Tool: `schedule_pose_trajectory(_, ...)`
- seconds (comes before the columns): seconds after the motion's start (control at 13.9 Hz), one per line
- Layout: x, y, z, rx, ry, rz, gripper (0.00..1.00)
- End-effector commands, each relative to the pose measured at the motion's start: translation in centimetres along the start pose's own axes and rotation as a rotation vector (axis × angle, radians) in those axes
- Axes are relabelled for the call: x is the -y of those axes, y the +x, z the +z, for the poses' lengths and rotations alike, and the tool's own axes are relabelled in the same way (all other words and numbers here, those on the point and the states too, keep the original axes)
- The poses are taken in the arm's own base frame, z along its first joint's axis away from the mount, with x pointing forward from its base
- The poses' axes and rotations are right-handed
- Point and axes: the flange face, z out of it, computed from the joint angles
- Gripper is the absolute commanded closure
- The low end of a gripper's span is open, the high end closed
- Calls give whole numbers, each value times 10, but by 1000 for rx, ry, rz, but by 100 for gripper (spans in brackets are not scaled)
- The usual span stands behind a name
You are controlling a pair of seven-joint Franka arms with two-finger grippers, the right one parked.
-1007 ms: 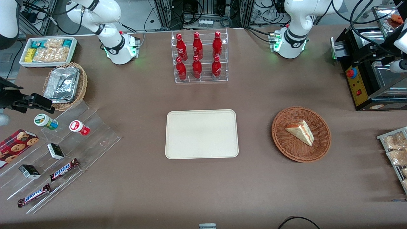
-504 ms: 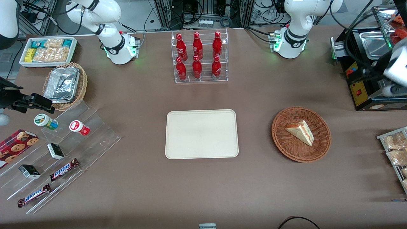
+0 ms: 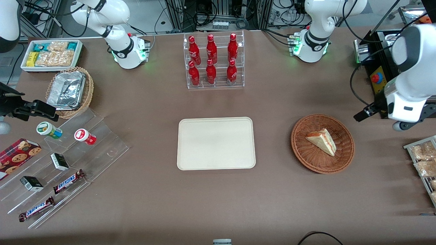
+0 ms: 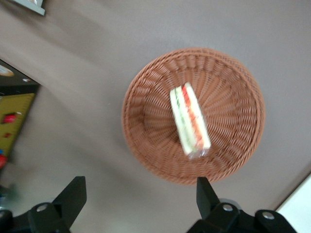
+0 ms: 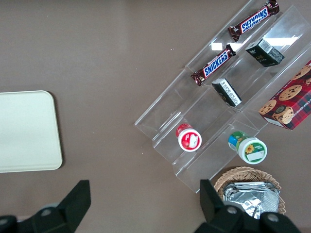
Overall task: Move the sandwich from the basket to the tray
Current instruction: 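Lower the open left gripper over the wrapped sandwich in the basket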
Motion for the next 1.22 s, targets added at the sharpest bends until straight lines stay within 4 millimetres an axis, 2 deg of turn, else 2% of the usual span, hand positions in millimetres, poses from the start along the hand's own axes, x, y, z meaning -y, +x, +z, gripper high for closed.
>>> schedule_pose_trajectory(0.0,-45,-11,51,-28,-10,-77,0)
schedule_pose_trajectory(0.07,-62,-17,68,-29,-5,-99,0)
schedule_pose_trajectory(0.14,-70,-20,79,-27,0,-115,0)
schedule_pose_trajectory(0.36,-66,-27,102,-36,-13,-115,0)
schedule_pose_trajectory(0.58,-57,-35,135,-57,-39,-118,0)
schedule_pose_trajectory(0.79,-50,-28,156,-87,-74,-139,0)
schedule_pose_trajectory(0.94,-53,-26,177,-78,-63,-138,0)
schedule_pose_trajectory(1.15,-60,-25,191,-96,-87,-180,0)
